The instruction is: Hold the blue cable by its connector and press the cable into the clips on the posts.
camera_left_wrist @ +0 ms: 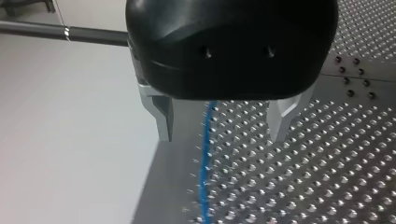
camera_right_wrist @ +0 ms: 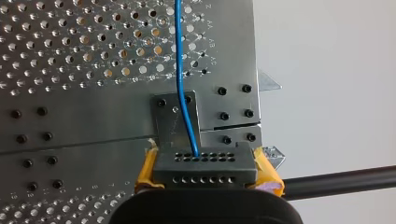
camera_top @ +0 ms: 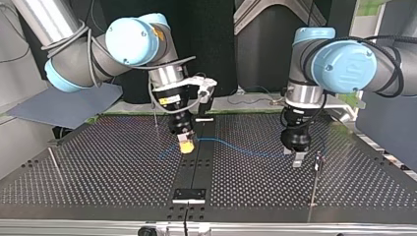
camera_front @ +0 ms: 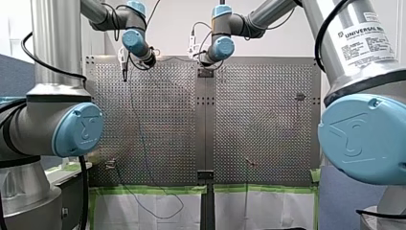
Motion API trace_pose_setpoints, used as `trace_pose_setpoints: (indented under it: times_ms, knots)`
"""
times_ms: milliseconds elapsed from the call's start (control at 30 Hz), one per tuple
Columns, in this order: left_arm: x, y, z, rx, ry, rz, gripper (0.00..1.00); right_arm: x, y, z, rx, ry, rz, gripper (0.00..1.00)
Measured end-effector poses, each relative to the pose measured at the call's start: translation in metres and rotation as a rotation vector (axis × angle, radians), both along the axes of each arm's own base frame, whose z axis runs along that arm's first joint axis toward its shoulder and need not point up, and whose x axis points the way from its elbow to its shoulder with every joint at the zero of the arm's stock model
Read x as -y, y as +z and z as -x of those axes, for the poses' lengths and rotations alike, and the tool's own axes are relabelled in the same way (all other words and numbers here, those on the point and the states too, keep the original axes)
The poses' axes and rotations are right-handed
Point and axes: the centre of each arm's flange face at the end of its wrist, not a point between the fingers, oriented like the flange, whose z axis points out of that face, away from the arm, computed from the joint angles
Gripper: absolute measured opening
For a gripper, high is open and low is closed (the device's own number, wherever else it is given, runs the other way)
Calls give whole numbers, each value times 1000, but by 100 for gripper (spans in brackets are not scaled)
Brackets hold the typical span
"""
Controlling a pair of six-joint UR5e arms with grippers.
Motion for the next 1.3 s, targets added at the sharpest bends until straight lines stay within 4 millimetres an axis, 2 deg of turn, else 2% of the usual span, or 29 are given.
trace_pose_setpoints:
  times_ms: [233, 367, 900, 933, 967, 1000, 1033, 1100, 1133, 1300]
  knots:
    - [9, -8, -18, -21, -7, -5, 100, 0, -1, 0, -1, 2, -1, 0]
    - [14, -2, -25, -7, 6, -4, 100, 0, -1, 0, -1, 2, -1, 0]
    - [15, 4, -27, 5, 26, -3, 100, -1, -1, -1, -4, 5, 0, 0]
    - [15, 4, -27, 5, 26, -3, 94, 0, -1, -1, -4, 4, 0, 0]
    - [16, 4, -26, 5, 27, -3, 75, 0, -1, -1, -4, 4, 0, 0]
    - [16, 4, -26, 4, 28, -3, 75, 0, -1, -1, -5, 4, 0, 0]
    - [16, 4, -26, 3, 31, -3, 55, -1, -1, -1, -5, 4, 0, 0]
    - [16, 3, -25, 1, 41, -3, 55, -1, -1, -1, -6, 5, 0, 0]
    - [16, 3, -25, 1, 46, -3, 0, -1, -1, -1, -6, 4, 0, 0]
    - [19, 4, -22, 7, 72, 10, 0, -1, -1, -1, -7, 5, 0, 0]
